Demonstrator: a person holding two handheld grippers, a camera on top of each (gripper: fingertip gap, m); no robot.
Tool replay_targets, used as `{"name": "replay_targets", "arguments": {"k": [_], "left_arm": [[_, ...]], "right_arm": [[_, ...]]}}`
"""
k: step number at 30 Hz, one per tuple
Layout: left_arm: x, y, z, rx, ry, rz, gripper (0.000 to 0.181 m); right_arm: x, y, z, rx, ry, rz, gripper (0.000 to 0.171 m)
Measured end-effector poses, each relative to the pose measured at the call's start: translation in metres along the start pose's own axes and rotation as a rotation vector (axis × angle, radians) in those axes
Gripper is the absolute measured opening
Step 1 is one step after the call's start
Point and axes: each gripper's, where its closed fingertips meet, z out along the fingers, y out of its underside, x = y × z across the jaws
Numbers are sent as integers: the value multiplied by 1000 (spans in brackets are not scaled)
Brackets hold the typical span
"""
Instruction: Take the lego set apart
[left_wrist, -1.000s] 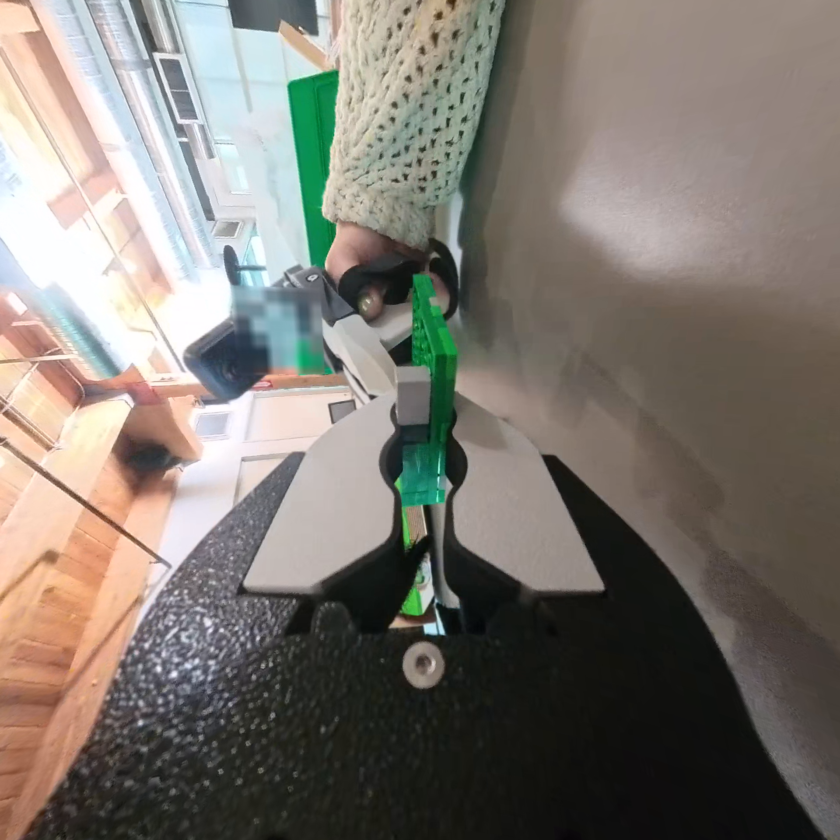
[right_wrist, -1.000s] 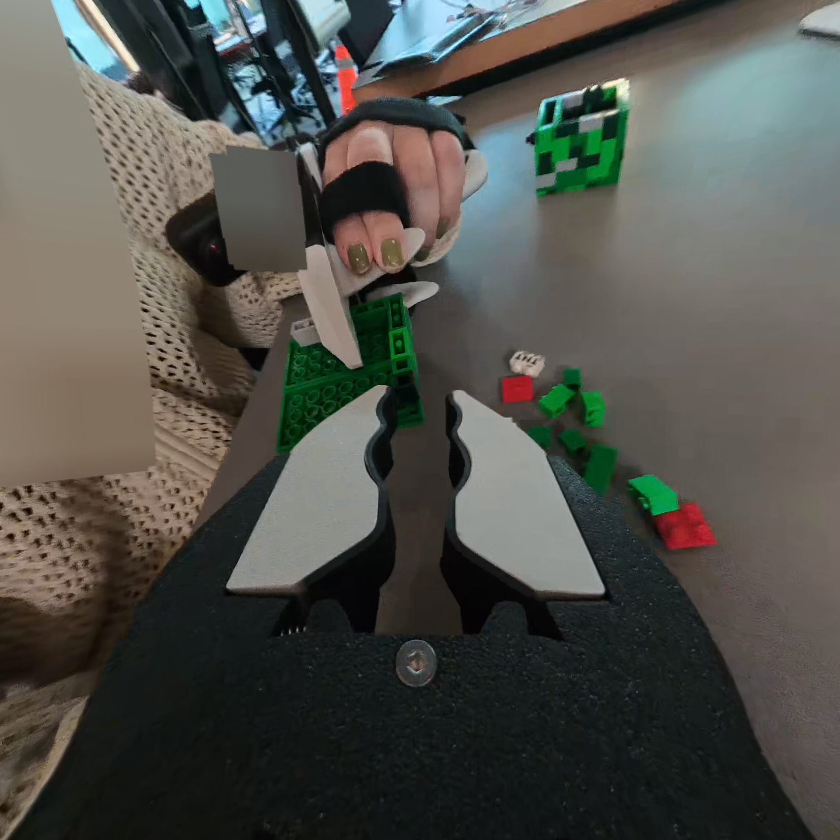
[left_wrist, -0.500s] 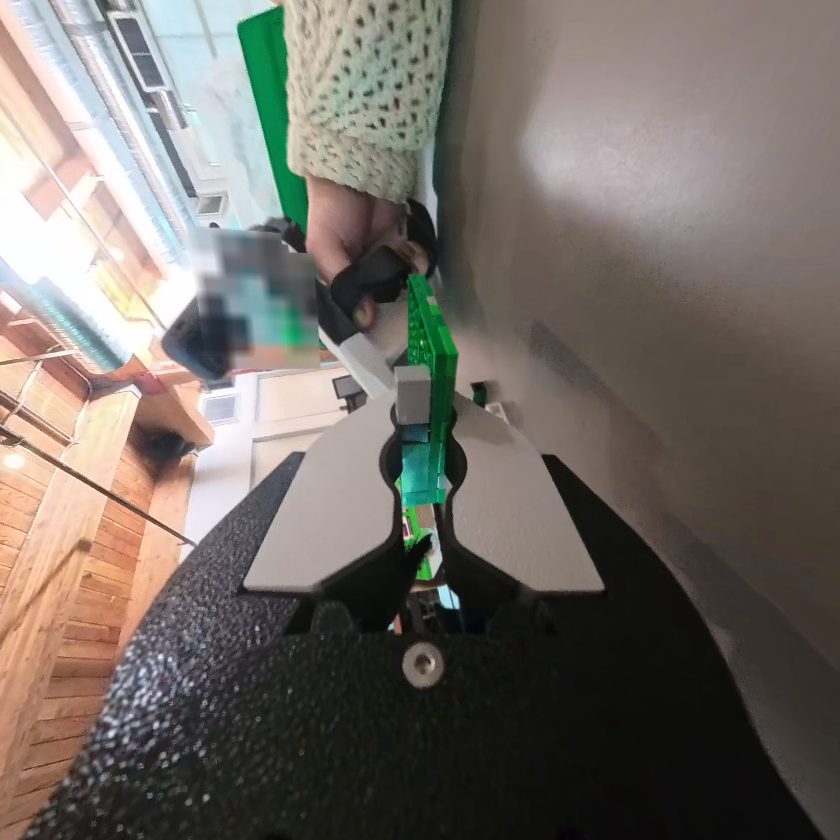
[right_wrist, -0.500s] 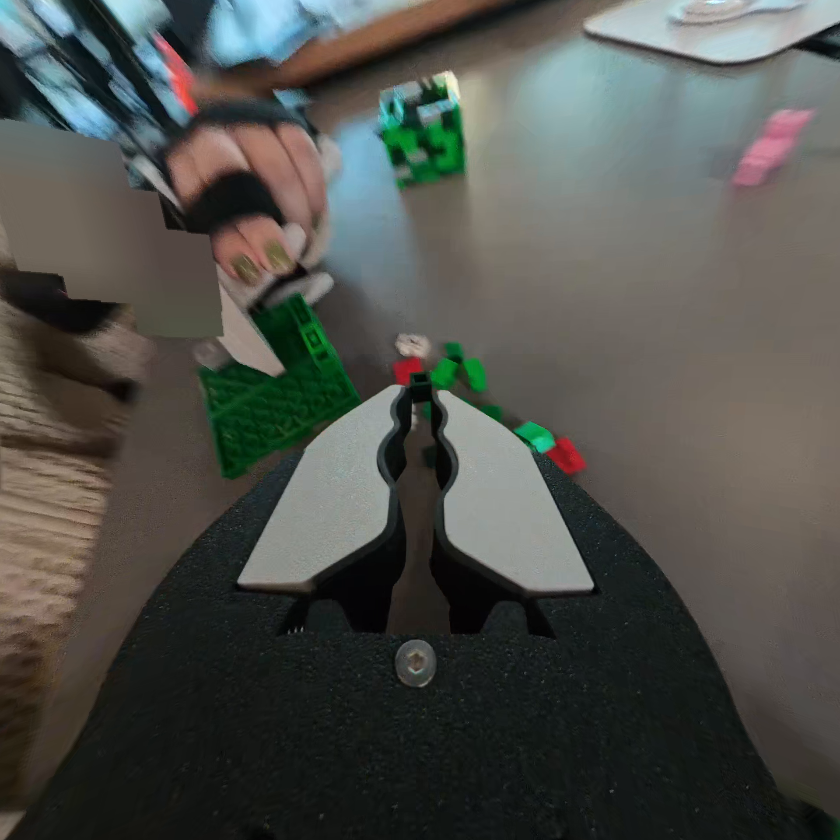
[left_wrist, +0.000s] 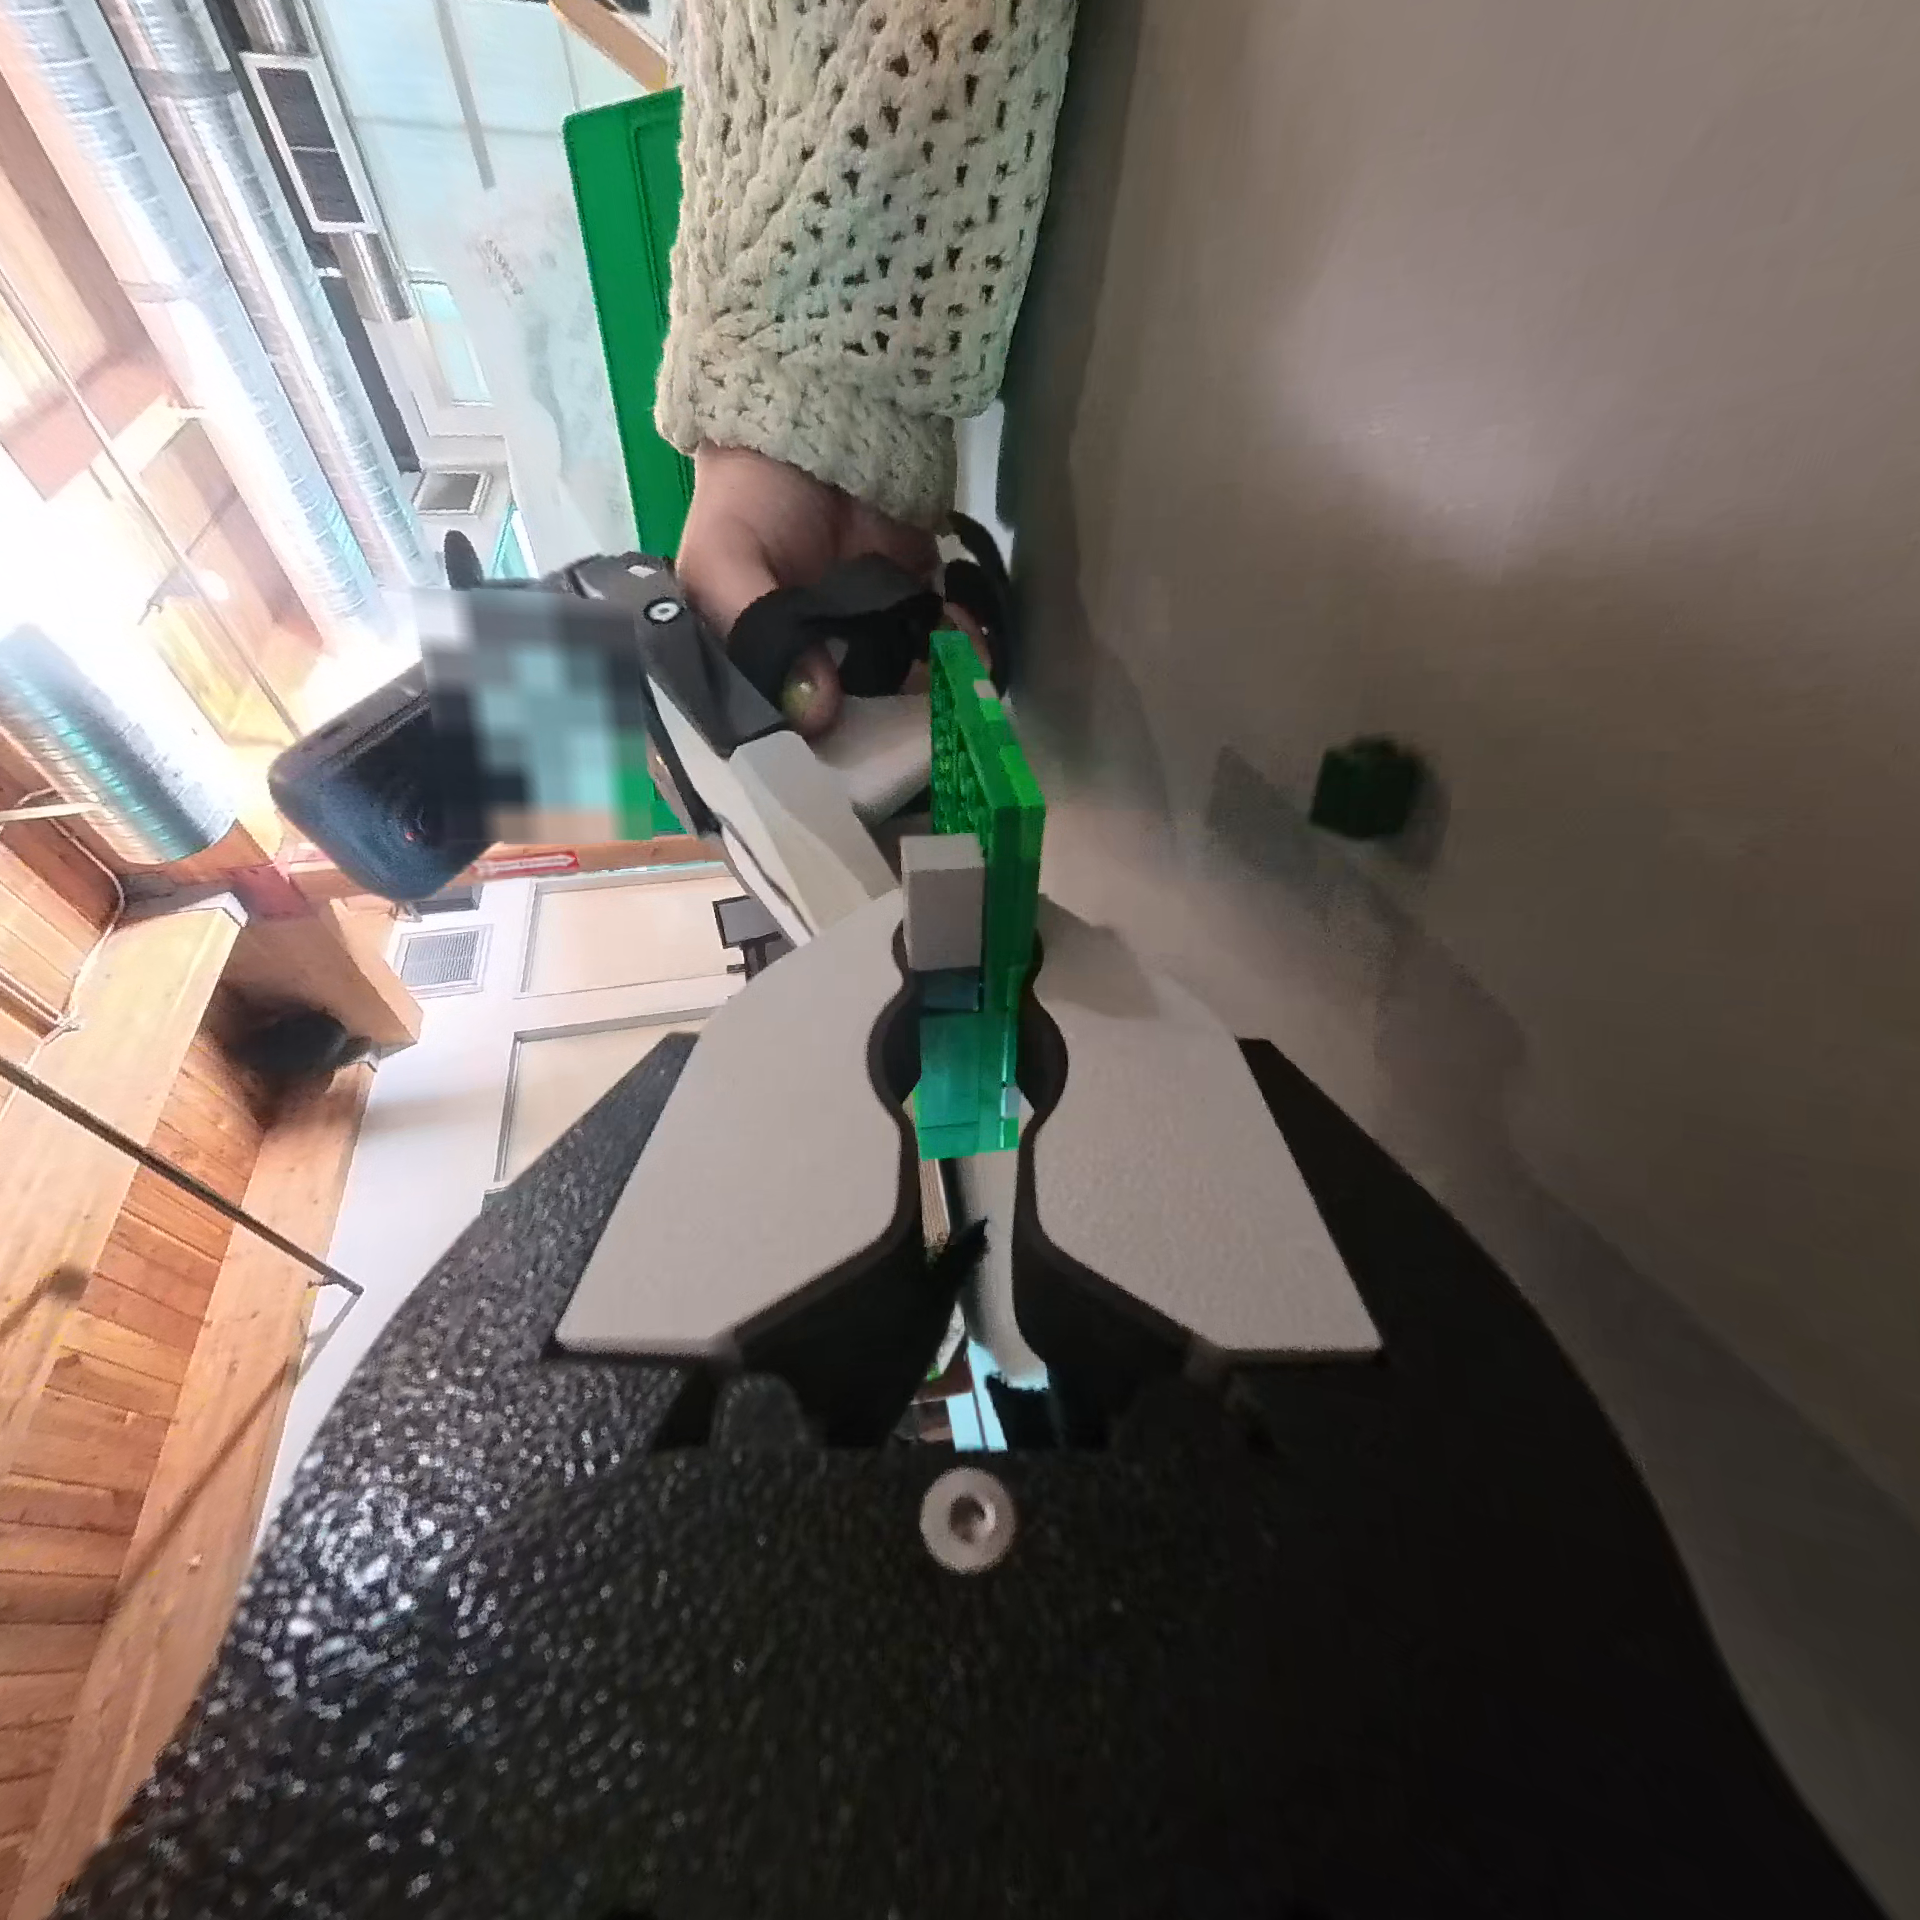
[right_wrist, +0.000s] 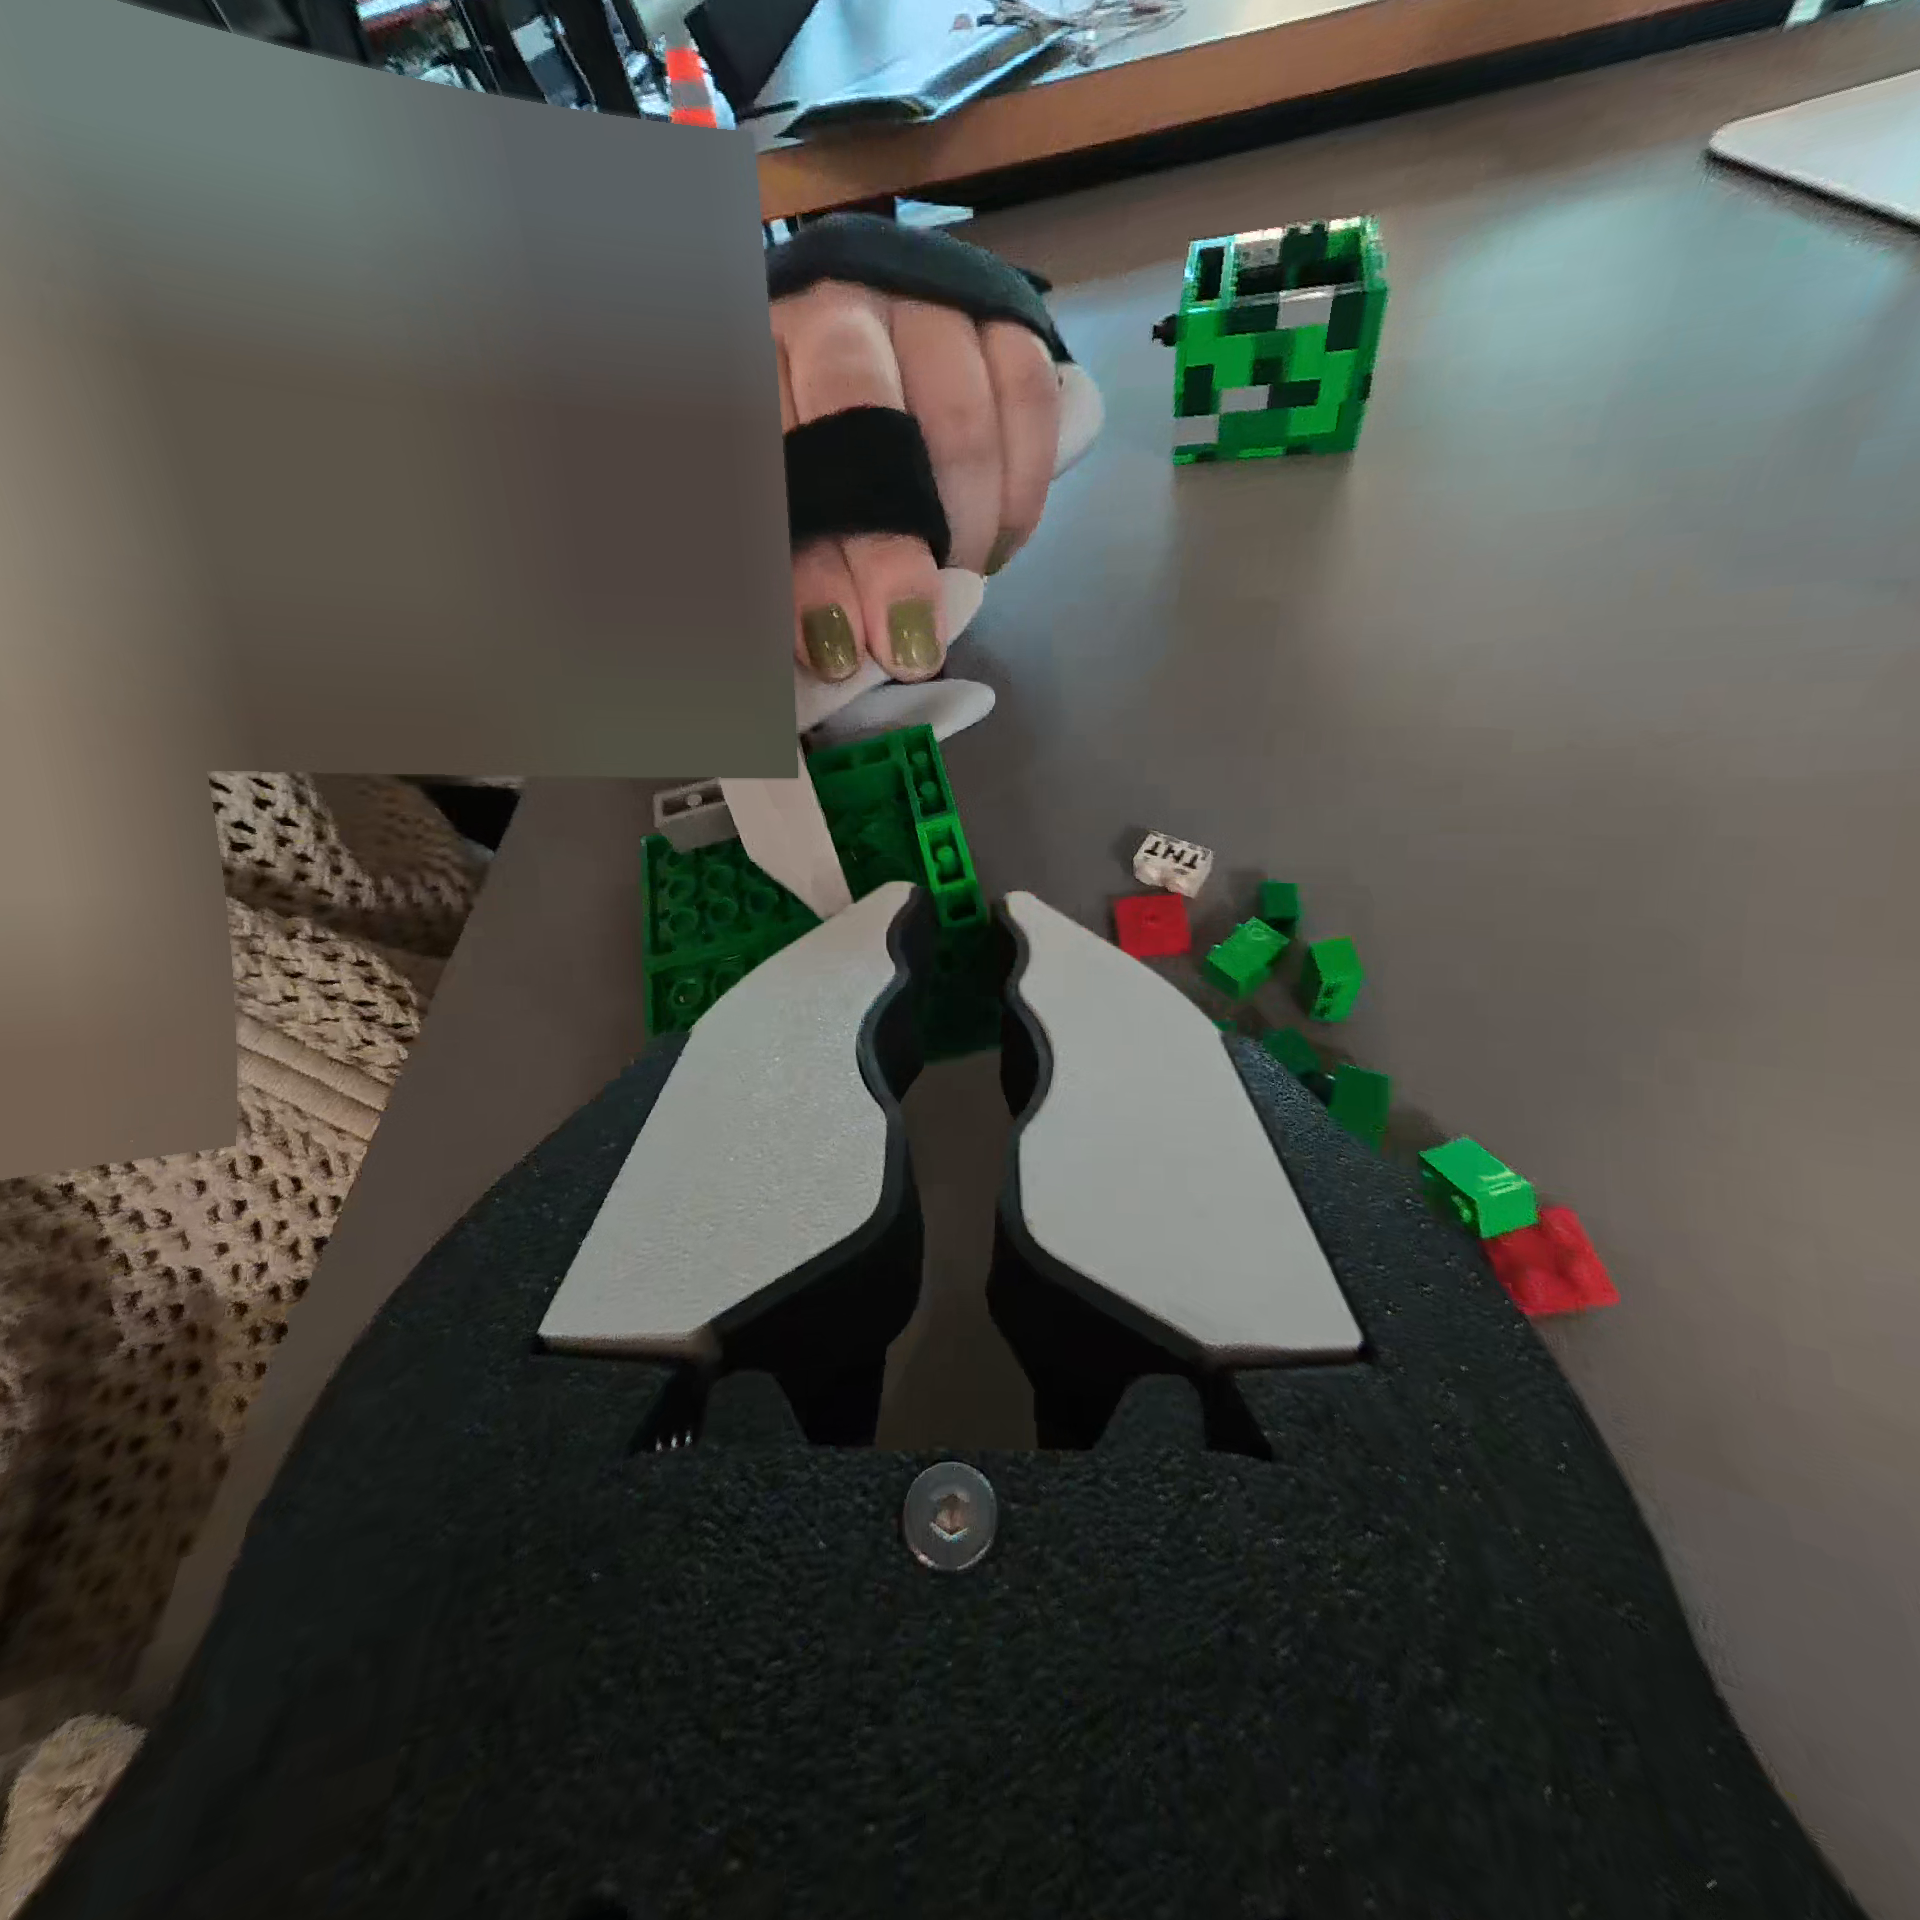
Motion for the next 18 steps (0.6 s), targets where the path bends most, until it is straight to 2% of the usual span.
{"name": "replay_targets", "arguments": {"k": [6,10,12,15,18], "left_arm": [[-12,7,-2,-23,-53,-33,13],[-2,11,0,-75,-32,111,13],[2,11,1,-74,-18,115,13],[3,15,1,-84,-8,105,13],[5,21,1,-106,2,91,13]], "right_arm": [[4,-11,-4,83,-93,268,9],[3,-26,-14,192,-174,382,8],[14,-23,-18,188,-89,353,8],[35,-6,-18,79,144,199,8],[32,-5,-14,53,173,108,14]]}}
